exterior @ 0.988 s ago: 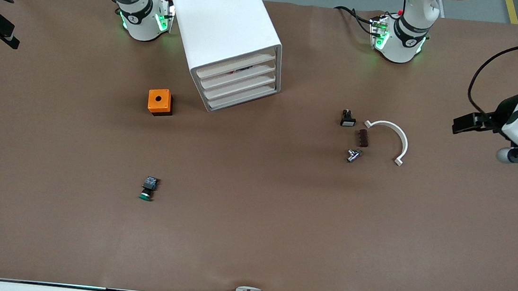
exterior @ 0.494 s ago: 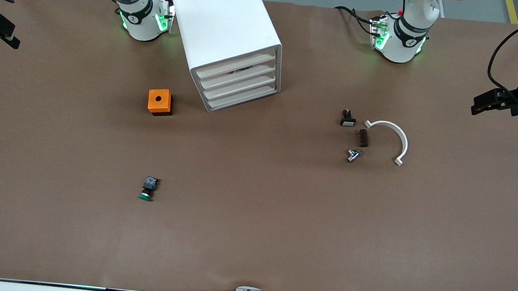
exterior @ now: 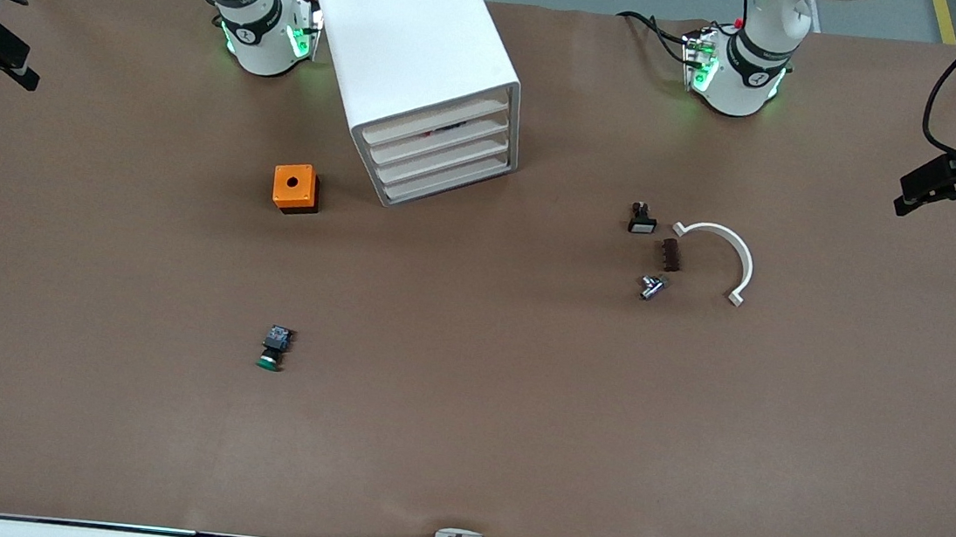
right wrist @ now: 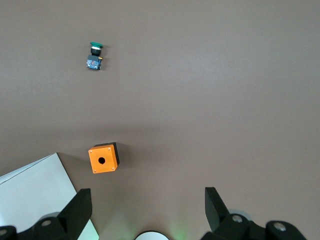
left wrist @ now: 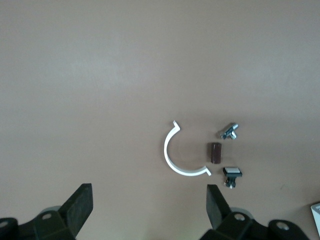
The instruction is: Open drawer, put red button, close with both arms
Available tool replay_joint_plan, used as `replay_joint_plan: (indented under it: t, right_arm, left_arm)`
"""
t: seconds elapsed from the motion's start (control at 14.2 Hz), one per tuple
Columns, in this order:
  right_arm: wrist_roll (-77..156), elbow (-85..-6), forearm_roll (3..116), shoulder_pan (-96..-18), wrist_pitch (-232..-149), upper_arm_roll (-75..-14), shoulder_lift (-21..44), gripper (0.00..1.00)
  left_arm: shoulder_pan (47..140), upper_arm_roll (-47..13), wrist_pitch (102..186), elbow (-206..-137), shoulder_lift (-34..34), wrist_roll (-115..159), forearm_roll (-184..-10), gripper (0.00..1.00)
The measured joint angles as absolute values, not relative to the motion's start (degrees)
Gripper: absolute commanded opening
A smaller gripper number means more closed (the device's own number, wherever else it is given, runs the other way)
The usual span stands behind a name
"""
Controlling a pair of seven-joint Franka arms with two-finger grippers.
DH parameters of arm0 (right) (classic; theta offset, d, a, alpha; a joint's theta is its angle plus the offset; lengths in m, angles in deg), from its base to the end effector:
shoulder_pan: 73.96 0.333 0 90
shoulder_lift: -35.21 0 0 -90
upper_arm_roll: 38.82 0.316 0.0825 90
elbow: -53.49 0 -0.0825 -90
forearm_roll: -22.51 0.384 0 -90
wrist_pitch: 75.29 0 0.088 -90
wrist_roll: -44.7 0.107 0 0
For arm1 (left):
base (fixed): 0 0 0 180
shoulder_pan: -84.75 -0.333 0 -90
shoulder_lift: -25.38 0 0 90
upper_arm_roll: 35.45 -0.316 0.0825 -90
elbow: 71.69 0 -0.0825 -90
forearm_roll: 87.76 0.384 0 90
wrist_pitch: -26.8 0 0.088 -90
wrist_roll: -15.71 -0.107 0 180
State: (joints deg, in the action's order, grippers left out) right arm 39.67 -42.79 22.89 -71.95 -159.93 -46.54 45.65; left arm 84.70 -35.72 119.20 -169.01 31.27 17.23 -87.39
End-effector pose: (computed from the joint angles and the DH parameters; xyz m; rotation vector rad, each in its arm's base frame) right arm 0.4841 -0.0545 0.6592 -3.1085 0.0137 0.0305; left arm 0.5254 0.0037 0.6232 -3.1353 -0.0500 -0.0266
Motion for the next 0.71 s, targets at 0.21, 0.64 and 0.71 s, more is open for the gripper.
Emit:
replay_joint_plan:
  t: [0.21,0.64,0.71]
  right_arm:
    - [39.7,-42.8,22.9,-72.0,-159.9,-46.5,45.7,1.00]
    - [39.7,-42.8,22.9,-72.0,-159.8,-46.5,45.7,1.00]
    - [39.7,-42.8,22.9,-72.0,-159.7,-46.5,45.7,1.00]
  left_arm:
    - [84.9,-35.7,119.3,-163.2,27.4,16.5,-87.4,1.00]
    - [85.0,-35.2,119.3,-161.2,25.6,15.7,-87.4,1.00]
    - [85.1,-34.7,119.2,-161.1,25.6,15.7,-87.4,1.00]
